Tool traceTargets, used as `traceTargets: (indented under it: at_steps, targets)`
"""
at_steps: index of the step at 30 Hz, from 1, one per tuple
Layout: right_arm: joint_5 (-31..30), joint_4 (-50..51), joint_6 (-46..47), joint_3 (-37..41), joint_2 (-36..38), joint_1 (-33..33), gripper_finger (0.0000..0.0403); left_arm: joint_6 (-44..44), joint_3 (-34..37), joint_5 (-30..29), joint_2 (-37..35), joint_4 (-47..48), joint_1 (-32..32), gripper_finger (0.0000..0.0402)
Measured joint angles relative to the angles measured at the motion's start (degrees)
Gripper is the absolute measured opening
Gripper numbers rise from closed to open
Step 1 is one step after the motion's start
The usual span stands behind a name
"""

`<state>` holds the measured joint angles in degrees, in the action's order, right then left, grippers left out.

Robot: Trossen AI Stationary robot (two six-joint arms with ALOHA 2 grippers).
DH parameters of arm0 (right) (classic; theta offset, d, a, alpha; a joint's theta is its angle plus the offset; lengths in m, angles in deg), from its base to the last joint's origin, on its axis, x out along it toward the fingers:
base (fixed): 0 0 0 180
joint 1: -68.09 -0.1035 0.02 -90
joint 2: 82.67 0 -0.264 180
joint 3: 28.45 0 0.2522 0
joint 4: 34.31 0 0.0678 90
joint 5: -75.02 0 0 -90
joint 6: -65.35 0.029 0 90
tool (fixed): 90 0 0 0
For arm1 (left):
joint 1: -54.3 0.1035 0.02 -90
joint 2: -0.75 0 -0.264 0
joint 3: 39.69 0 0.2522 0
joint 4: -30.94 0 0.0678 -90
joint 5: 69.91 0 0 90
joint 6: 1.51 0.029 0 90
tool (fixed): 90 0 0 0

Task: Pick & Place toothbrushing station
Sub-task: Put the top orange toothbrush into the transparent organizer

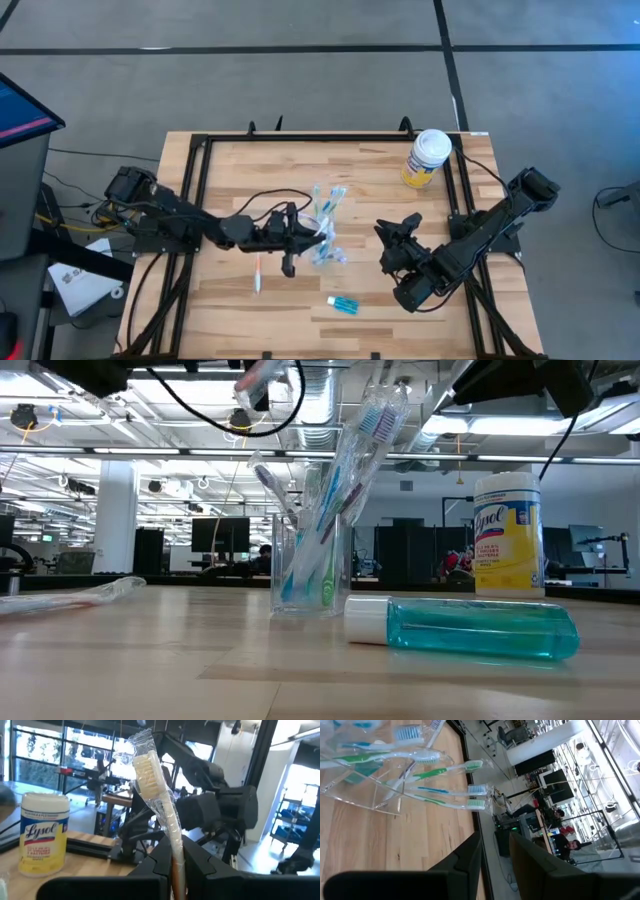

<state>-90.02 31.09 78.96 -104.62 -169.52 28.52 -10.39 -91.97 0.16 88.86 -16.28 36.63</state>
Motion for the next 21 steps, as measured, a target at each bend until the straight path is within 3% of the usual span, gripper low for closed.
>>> traceTargets:
  at_steps: [10,21]
  targets:
    - [0.06,0.48,1.49,0.0,0.0,-0.02,0.0093,5.82,-0.04,1.87,11.05,-15.79,-0.06,0.0011]
    - [0.13,0.57,1.57,0.0,0.0,-0.02,0.0093,7.48,-0.04,2.24,18.56,-24.01,-0.31,0.0011]
